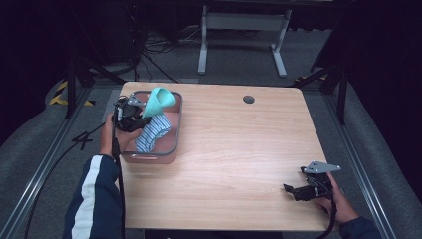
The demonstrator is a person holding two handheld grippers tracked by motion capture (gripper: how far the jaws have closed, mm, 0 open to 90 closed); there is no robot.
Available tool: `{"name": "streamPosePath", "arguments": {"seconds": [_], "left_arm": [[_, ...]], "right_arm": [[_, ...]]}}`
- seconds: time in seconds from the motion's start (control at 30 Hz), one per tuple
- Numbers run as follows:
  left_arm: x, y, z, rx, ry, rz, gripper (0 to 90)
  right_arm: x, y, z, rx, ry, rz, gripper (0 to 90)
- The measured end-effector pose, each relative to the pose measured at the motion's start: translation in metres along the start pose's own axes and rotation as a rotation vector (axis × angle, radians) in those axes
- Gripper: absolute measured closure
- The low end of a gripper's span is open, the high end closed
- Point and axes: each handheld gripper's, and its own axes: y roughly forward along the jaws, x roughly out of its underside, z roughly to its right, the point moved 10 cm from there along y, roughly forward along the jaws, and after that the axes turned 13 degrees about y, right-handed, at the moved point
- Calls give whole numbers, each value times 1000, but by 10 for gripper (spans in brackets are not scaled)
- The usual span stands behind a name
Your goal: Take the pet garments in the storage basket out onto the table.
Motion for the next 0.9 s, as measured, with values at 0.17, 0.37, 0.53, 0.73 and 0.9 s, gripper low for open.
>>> {"name": "streamPosePath", "arguments": {"seconds": [0.17, 0.37, 0.53, 0.73, 0.9], "left_arm": [[-10, -13, -2, -16, 0, 45, 830], [-21, -31, -3, -35, 17, 77, 831], [-32, -43, 0, -31, 37, 104, 830], [-44, -53, 7, -17, 72, 126, 830], [-53, -56, 13, -7, 100, 133, 830]], "right_arm": [[0, 0, 0, 0, 1, -1, 7], [0, 0, 0, 0, 1, 0, 7], [0, 0, 0, 0, 0, 0, 7], [0, 0, 0, -1, 0, 0, 7], [0, 0, 0, -1, 0, 0, 6]]}}
